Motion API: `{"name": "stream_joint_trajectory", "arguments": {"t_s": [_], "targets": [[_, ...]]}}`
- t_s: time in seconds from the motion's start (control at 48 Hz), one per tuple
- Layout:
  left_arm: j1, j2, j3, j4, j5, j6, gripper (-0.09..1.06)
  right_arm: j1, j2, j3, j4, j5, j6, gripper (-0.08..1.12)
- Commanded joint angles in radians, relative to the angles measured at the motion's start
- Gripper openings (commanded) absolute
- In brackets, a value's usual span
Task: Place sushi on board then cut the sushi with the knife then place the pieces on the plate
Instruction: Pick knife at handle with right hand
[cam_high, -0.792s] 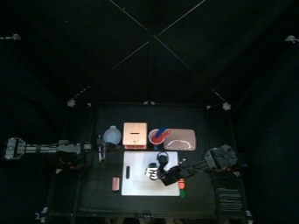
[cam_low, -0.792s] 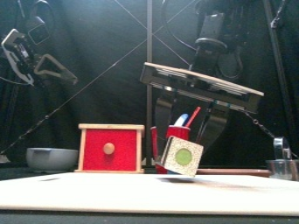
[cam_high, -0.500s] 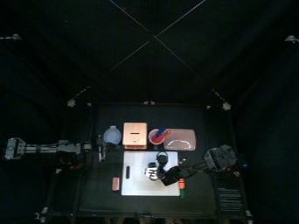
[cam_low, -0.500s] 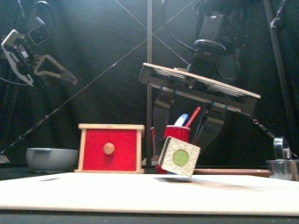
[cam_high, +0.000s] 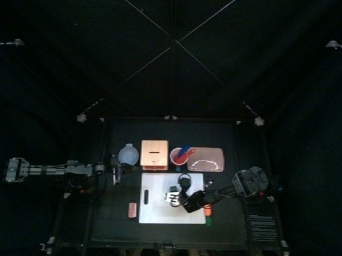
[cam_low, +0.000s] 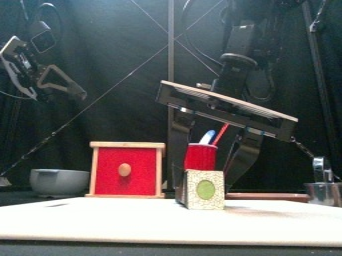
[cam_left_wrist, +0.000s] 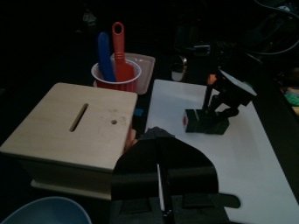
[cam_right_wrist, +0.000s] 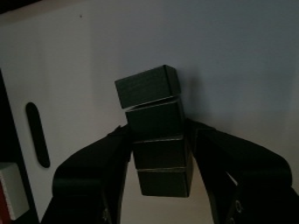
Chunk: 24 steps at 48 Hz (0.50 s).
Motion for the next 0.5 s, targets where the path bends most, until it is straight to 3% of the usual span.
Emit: {"name": "stream_joint_trajectory", "arguments": {"t_s": [0.021, 0.5], "targets": [[0.003, 0.003, -0.014, 0.002, -0.003, 0.0, -0.02, -0.002, -0.032, -0.029, -0.017, 0.0, -0.003, 0.86], [0.002, 0.003, -0.012, 0.0, -0.003, -0.002, -0.02, 0.002, -0.083, -0.009, -0.06, -0.034, -0.005, 0.86]]}}
